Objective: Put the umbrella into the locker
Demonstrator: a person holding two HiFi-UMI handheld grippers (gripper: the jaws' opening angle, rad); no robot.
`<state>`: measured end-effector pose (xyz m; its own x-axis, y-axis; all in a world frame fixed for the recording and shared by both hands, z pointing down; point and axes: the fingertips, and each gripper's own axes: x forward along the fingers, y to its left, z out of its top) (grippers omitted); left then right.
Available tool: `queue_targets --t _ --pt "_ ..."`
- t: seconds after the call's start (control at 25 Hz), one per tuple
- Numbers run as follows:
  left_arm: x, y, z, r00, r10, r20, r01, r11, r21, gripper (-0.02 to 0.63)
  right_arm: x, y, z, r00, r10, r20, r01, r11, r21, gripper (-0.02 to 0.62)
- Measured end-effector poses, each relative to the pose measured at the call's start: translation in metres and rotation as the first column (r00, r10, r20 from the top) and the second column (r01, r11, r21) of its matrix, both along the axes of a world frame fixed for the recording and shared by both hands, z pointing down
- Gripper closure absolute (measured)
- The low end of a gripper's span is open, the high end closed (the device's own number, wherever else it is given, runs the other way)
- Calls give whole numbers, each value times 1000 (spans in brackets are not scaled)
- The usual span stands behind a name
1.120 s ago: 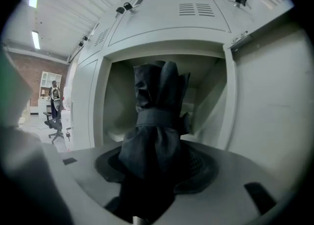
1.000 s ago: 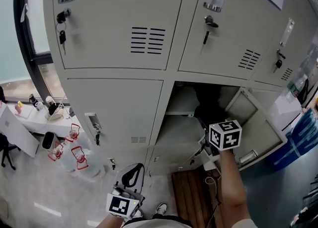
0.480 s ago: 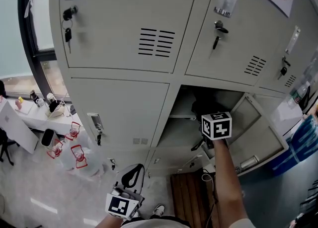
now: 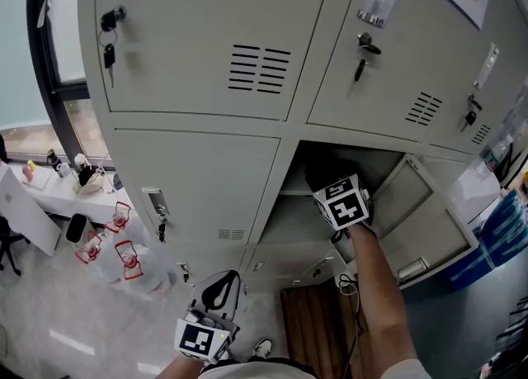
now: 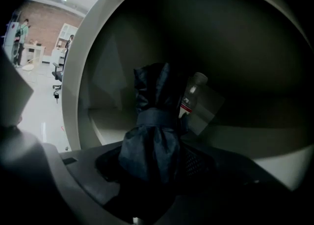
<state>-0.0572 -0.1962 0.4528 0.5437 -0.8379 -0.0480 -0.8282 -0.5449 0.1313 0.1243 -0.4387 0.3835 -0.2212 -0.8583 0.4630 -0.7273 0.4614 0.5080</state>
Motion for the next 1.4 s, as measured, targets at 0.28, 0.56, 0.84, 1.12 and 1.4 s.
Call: queue_targets --t 0.28,0.56,0.84,1.12,1.4 --pt "-8 -3 -3 1000 -20 8 20 1000 -5 578 -8 -12 9 994 -50 -98 46 998 -49 348" --pt "-13 -5 -7 999 -46 19 46 999 0 578 -20 -22 14 973 -111 -202 99 993 -70 347" --pt "-17 -7 -11 996 -71 46 71 997 0 578 -28 -30 15 962 -142 -234 131 989 -63 344" --pt "-20 -7 -11 994 -98 55 98 995 4 578 -31 -36 15 953 -198 -230 189 980 -60 337" --pt "-20 -7 -17 989 -133 68 132 991 13 578 -35 -42 16 932 -225 -284 217 974 -58 339"
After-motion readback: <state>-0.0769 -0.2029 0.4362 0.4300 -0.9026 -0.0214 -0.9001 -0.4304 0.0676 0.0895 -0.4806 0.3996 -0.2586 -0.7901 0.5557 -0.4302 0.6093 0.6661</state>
